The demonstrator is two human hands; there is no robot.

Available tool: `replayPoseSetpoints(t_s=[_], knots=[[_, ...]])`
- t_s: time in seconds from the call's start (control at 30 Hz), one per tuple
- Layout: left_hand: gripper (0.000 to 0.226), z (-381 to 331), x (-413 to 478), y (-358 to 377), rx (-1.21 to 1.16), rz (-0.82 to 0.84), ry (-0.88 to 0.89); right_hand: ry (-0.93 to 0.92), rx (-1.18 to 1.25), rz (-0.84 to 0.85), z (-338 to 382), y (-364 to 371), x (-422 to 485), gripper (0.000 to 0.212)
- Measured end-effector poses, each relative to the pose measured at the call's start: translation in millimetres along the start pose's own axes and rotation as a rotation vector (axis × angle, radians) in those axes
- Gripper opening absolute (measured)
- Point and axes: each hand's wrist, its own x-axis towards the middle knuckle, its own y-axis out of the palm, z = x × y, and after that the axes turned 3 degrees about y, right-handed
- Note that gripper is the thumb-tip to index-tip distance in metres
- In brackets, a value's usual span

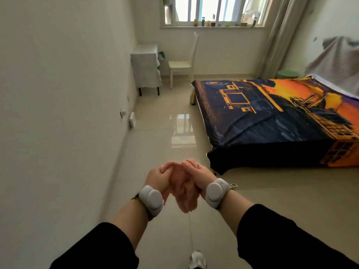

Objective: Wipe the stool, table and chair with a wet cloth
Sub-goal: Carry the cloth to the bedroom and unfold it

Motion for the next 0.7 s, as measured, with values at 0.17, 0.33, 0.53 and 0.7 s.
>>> replayPoseSetpoints(t_s=[0.17, 0.33, 0.53, 0.7], knots=[[0.029, -28.3, 116.6, 10.0, -0.106, -0.146, -0.107, -0.041, -0.033, -0.174, 38.5, -25.5, 115.8, 0.038], [0.021, -54.1, 215.5, -1.3, -0.136, -0.272, -0.110, -0.134, -0.037, -0.185, 90.9, -21.7, 215.6, 0.040], [0.029, -56.9, 333.4, -44.8, -0.197, -0.413, -0.252, -0.135, -0.082, -0.221, 128.8, -1.6, 332.8, 0.039], [0.019, -68.6, 451.1, -80.1, -0.281, -0.167, -0.314, -0.025, -0.011, -0.226, 174.0, 18.3, 445.1, 0.036]])
